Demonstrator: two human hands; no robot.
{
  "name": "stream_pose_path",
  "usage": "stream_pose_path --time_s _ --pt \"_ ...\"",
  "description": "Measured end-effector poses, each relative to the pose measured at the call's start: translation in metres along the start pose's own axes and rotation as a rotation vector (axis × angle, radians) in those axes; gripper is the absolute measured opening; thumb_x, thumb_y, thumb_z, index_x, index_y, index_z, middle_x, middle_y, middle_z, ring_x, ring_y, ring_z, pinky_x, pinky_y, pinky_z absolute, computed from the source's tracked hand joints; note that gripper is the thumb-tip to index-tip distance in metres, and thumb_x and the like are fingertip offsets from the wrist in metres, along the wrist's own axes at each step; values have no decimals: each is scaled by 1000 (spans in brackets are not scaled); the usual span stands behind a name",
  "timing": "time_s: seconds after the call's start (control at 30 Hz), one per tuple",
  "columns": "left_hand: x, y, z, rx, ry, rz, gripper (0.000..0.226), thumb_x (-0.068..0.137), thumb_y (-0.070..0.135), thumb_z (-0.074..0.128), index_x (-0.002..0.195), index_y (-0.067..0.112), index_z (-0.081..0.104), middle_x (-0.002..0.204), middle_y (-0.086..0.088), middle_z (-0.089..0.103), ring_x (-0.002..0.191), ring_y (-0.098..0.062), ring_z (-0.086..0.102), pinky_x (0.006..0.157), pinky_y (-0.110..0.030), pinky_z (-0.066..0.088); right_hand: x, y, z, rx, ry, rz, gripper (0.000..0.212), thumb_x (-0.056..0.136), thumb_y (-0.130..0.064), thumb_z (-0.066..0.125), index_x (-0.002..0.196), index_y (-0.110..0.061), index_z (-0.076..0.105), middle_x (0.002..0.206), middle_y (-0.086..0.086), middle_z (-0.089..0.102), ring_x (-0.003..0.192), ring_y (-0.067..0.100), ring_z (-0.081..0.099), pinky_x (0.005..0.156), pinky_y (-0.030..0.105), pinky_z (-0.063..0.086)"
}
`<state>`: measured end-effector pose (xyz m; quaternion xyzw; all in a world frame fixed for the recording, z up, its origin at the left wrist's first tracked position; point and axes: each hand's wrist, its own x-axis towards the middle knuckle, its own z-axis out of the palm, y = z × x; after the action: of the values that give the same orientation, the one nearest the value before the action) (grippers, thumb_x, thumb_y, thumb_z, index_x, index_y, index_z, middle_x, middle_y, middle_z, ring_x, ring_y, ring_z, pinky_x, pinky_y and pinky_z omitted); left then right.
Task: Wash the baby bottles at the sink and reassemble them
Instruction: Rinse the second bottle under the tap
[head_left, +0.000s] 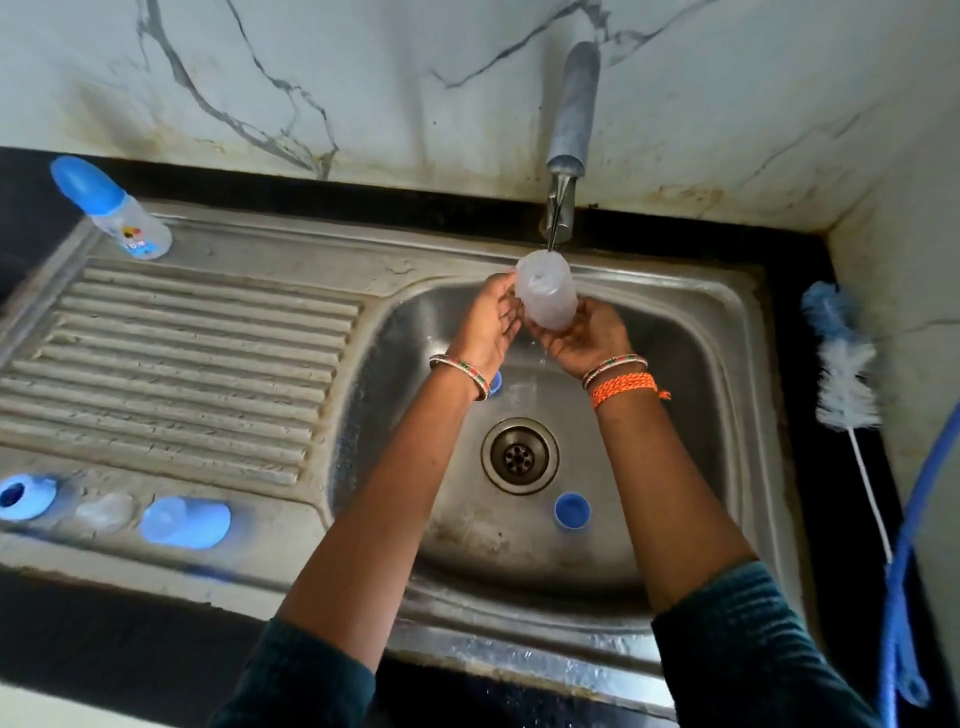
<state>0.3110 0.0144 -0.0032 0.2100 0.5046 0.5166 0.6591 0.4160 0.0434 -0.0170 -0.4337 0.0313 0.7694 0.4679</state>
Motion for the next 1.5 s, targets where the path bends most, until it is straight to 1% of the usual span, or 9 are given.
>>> stream_pose_path --time_s 0.27,0.53,0.67,0.87,1.17,1.23,1.33,1.43,1.5 --pt "-8 4 7 221 71 85 5 91 16 57 95 19 55 100 -4 55 92 -20 52 71 -28 45 4 4 -5 -163 57 -85 17 94 -17 50 103 -3 53 100 16 57 84 25 57 70 31 52" --pt "-1 -26 -27 -103 181 -206 36 98 35 37 84 6 53 68 -11 52 55 -18 47 45 -21 46 -7 19 1 -879 -12 -750 14 81 -4 70 95 -7 66 96 7 67 89 15 61 83 28 51" --pt "4 -37 -32 -137 175 -277 43 97 35 30 81 4 55 52 -10 58 41 -14 47 41 -18 40 -11 23 0 -997 -74 -827 14 80 -6 72 93 -3 69 97 6 69 95 17 63 91 35 52" --pt "11 -38 -23 -208 13 -402 54 95 41 30 65 5 57 47 -8 52 30 -10 38 28 -13 28 -16 24 9 -1045 -316 -784 15 78 -6 74 92 -2 68 92 -3 69 84 0 64 76 17 51" --pt "25 -57 24 41 597 276 31 99 25 41 85 3 57 73 -3 59 65 -11 57 61 -19 45 6 13 35 -649 413 -745 7 78 -12 69 80 -9 63 82 7 64 75 17 53 63 18 38" --pt "27 -53 18 -8 473 151 38 100 26 35 77 2 52 58 0 55 49 -10 50 45 -18 39 3 10 37 -782 392 -755 9 76 -13 73 83 -9 68 83 5 67 75 14 55 62 16 38" --pt "28 -30 -10 -96 -55 -519 48 95 39 25 70 5 48 47 -4 49 26 -7 32 24 -15 21 -8 6 31 -925 -46 -728 14 73 -3 77 79 -12 68 79 -1 67 75 10 60 67 15 47" --pt "37 -24 -33 32 -229 -649 56 91 49 24 76 3 53 51 -4 45 26 -3 28 23 -12 16 -13 6 21 -964 -342 -623 21 75 1 74 84 -15 64 86 0 66 88 15 62 79 28 52" --pt "39 -27 -27 -28 -169 -606 54 92 44 21 78 2 52 51 -5 47 27 -5 29 23 -13 18 -9 6 20 -995 -275 -662 16 78 -2 73 89 -11 64 87 1 66 84 13 62 78 29 52"
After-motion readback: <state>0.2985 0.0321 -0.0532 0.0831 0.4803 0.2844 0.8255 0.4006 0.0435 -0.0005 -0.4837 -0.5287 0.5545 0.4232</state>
